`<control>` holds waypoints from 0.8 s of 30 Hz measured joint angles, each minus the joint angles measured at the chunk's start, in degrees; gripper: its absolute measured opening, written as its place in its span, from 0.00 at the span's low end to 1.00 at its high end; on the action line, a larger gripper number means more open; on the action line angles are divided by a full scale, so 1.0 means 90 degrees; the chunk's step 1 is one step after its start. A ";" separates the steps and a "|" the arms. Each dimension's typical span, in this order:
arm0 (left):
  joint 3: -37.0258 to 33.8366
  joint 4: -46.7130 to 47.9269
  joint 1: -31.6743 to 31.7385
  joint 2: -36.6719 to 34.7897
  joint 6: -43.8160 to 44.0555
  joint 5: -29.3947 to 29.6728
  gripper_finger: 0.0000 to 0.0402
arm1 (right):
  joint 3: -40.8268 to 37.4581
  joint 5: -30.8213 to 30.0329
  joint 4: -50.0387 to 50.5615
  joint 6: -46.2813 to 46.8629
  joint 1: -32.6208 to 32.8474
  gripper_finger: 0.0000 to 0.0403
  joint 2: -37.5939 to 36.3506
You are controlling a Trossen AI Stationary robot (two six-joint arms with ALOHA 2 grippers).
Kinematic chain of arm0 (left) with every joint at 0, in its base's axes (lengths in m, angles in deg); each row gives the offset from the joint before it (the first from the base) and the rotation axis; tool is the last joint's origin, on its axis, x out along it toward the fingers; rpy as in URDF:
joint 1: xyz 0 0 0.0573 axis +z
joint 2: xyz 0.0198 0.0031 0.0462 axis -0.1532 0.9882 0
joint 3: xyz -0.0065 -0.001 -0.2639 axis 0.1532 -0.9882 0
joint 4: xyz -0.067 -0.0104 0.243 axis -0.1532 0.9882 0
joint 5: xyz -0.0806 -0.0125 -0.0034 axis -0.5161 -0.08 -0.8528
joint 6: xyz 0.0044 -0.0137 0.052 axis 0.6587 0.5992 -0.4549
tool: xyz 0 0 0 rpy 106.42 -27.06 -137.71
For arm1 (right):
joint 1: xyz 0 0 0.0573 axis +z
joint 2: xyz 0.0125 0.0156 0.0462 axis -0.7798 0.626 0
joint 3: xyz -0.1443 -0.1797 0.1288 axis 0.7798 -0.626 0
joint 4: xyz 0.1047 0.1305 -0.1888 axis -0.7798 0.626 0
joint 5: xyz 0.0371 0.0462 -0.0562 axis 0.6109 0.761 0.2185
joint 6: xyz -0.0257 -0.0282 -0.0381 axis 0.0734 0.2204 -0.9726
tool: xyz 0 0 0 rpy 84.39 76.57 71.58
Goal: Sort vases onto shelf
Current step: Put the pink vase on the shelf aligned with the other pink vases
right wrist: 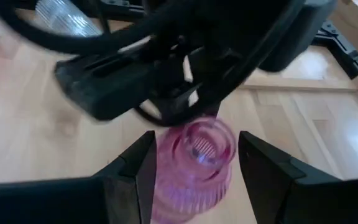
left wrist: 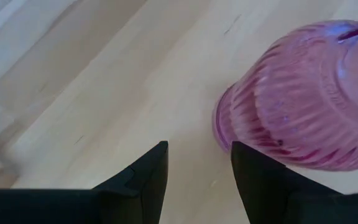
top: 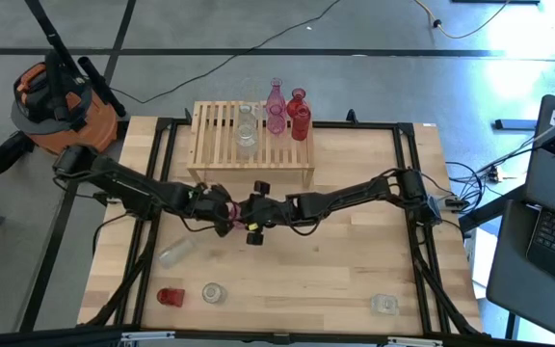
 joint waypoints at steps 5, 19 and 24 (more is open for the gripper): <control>0.0002 -0.0621 0.0000 0.0407 -0.0349 -0.0025 0.42 | -0.0010 0.0284 0.0046 -0.0002 -0.0169 0.44 0.0000; 0.0005 -0.0969 -0.0032 0.1002 -0.0029 -0.0647 0.42 | -0.1041 0.1232 -0.1622 0.0504 -0.0264 0.34 -0.0022; 0.0007 -0.0975 -0.0086 0.0996 0.0277 -0.0753 0.42 | -0.1392 0.1149 -0.2426 0.0518 -0.0160 0.17 -0.0022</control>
